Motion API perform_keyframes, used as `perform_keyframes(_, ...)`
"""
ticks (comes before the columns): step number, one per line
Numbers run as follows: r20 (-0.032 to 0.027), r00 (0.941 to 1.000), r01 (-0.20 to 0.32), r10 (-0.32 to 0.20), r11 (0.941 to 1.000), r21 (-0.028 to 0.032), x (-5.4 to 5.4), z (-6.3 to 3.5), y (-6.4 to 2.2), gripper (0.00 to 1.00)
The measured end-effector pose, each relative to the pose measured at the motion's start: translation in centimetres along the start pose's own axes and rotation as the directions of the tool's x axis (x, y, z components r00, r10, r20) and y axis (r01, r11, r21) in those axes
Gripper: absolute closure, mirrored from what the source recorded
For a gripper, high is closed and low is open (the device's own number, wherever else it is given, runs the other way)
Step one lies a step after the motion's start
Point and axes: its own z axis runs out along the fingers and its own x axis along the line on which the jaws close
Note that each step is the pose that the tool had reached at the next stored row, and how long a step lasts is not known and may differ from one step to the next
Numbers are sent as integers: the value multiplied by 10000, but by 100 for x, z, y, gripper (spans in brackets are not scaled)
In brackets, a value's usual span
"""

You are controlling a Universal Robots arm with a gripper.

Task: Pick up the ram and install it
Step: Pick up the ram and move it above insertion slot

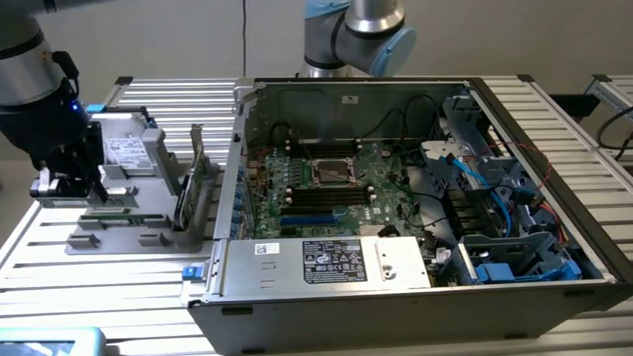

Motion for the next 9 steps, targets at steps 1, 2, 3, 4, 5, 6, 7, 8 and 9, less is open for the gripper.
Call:
perform_keyframes(1,-1,10000,0,0,10000,0,0,-46,-1,87)
perform_keyframes(2,-1,10000,1,-1,10000,0,1,-92,-4,87)
perform_keyframes(3,-1,10000,1,-1,10000,-1,1,-137,-13,87)
perform_keyframes(4,-1,10000,0,0,10000,-1,1,-183,-27,87)
perform_keyframes(5,0,10000,0,0,10000,-1,2,-230,-46,87)
perform_keyframes(6,0,10000,0,0,10000,-2,2,-276,-63,87)
perform_keyframes(7,-1,10000,0,0,10000,-4,2,-327,-84,87)
perform_keyframes(8,-1,10000,-1,1,10000,-3,2,-371,-103,87)
perform_keyframes(9,0,10000,0,0,10000,-3,2,-417,-125,87)
